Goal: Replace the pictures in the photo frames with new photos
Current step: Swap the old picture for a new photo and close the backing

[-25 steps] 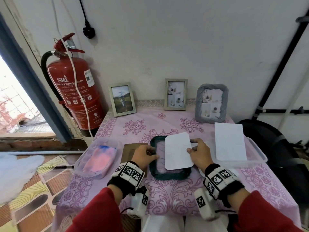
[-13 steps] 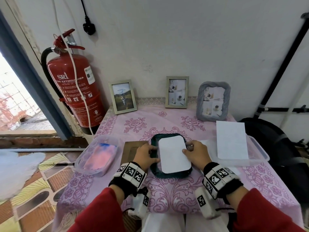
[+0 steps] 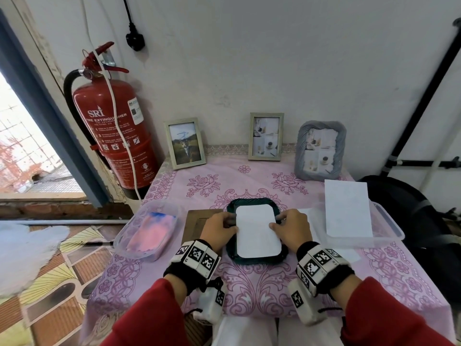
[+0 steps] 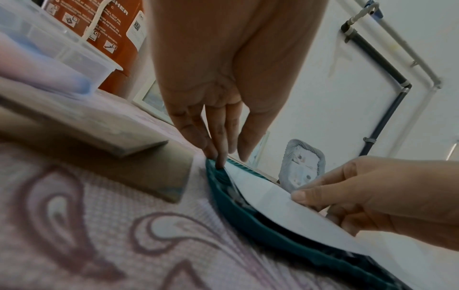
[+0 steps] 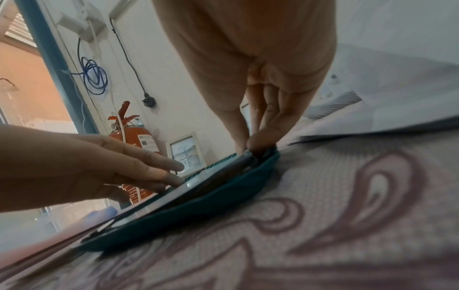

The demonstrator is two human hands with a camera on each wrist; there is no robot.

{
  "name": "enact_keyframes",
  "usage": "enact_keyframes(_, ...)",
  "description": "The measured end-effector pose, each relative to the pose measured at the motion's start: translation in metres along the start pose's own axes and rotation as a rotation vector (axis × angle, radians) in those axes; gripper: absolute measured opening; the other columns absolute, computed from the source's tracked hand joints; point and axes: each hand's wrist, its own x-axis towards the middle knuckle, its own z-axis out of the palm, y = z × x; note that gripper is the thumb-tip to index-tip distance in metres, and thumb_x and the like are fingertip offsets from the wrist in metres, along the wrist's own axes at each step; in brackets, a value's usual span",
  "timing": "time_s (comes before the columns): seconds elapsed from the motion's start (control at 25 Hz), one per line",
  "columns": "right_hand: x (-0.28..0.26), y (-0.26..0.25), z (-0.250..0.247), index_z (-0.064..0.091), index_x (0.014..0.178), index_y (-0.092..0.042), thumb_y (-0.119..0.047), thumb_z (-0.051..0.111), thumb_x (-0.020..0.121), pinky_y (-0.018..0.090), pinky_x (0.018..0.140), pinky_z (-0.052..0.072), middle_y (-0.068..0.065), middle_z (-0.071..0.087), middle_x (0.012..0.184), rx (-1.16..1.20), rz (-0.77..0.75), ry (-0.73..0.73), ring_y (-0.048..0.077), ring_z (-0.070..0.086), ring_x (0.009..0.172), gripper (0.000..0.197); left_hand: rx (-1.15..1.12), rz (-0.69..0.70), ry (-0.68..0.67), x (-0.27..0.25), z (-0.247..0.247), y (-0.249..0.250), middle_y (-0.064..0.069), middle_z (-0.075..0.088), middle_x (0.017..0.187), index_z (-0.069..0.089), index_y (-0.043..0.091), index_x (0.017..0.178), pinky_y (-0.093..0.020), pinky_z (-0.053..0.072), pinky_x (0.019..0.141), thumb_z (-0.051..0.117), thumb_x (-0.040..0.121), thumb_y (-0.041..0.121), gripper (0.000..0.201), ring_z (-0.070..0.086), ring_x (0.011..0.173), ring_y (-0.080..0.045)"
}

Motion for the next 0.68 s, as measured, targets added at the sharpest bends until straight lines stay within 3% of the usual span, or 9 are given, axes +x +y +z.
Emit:
enact_keyframes(0.24,0.0018,0.0005,-0.0005,0.068,0.1,-0.007,-0.021,0.07,0.08,0.036,0.089,0.051,0.011,0.069,0.102,-0.032,-0.014,-0.069,0.028,0.064,0.098,0.024,-0.024,-0.03,0.062,0.0004,0.0062,0.0023,-0.005,0.061,0.097,0.06,0.006,0.119,-0.029,0.047,0.096,0.066,0.081,0.004,0.038,0.055,0.088,-0.014)
enact_keyframes(0.4,0.0025,0.0026,-0.0036,0.07,0.098,-0.01,-0.016,0.069,0.079,0.03,0.088,0.05,0.009,0.072,0.1,-0.003,-0.029,-0.066,0.025,0.065,0.097,0.02,-0.055,-0.058,0.059,0.0006,0.0056,0.0019,-0.011,0.065,0.109,0.058,0.006,0.12,-0.029,0.048,0.092,0.068,0.079,0.003,0.042,0.056,0.088,-0.016)
enact_keyframes(0.52,0.0018,0.004,-0.0037,0.07,0.098,-0.012,-0.018,0.07,0.078,0.031,0.086,0.05,0.007,0.072,0.096,0.011,-0.024,-0.064,0.024,0.066,0.093,0.021,-0.078,-0.093,0.044,-0.0007,0.007,0.0004,-0.011,0.065,0.114,0.057,0.007,0.12,-0.036,0.05,0.095,0.069,0.077,0.002,0.045,0.058,0.088,-0.018)
enact_keyframes(0.68,0.002,0.0057,-0.002,0.068,0.101,-0.012,-0.022,0.071,0.077,0.031,0.085,0.051,0.007,0.071,0.095,-0.025,-0.035,-0.084,0.023,0.065,0.094,0.026,-0.077,-0.089,0.042,0.0002,0.0093,-0.0002,-0.013,0.064,0.116,0.055,0.005,0.123,-0.035,0.05,0.096,0.066,0.079,-0.001,0.045,0.058,0.087,-0.019)
